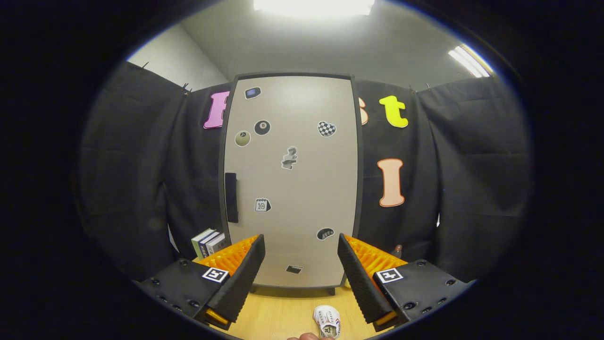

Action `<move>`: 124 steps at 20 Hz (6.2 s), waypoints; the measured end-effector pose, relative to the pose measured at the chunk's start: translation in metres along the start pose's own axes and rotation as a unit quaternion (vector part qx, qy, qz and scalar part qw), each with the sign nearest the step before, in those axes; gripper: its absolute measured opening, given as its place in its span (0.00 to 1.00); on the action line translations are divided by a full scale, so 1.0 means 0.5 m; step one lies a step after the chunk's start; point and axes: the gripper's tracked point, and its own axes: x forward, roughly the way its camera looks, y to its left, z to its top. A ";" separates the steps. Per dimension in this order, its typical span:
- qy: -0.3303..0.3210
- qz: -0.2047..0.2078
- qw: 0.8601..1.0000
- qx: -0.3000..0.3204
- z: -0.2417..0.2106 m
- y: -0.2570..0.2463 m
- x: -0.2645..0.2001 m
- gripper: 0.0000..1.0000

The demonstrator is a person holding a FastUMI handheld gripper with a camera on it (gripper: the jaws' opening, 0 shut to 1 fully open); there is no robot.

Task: Open the shoe cabinet door, grab the shoes and put them into the shoe cabinet, then close the shoe cabinet door.

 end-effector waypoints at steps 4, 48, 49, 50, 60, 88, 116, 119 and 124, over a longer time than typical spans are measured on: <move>-0.008 -0.003 1.000 -0.007 0.017 0.009 -0.007 0.97; 0.074 0.058 0.996 -0.009 -0.006 0.354 0.448 0.34; 0.073 0.059 0.996 -0.002 -0.007 0.356 0.450 0.31; 0.071 0.060 0.996 -0.002 -0.005 0.356 0.451 0.31; 0.072 0.085 0.994 -0.022 -0.004 0.355 0.406 0.08; 0.060 0.074 0.995 -0.033 0.004 0.182 0.212 0.07; 0.040 -0.012 0.999 -0.004 -0.003 0.026 0.154 0.06; 0.054 0.003 0.998 0.045 -0.006 0.064 0.131 0.15; 0.075 0.037 0.995 0.049 -0.014 0.114 0.095 0.33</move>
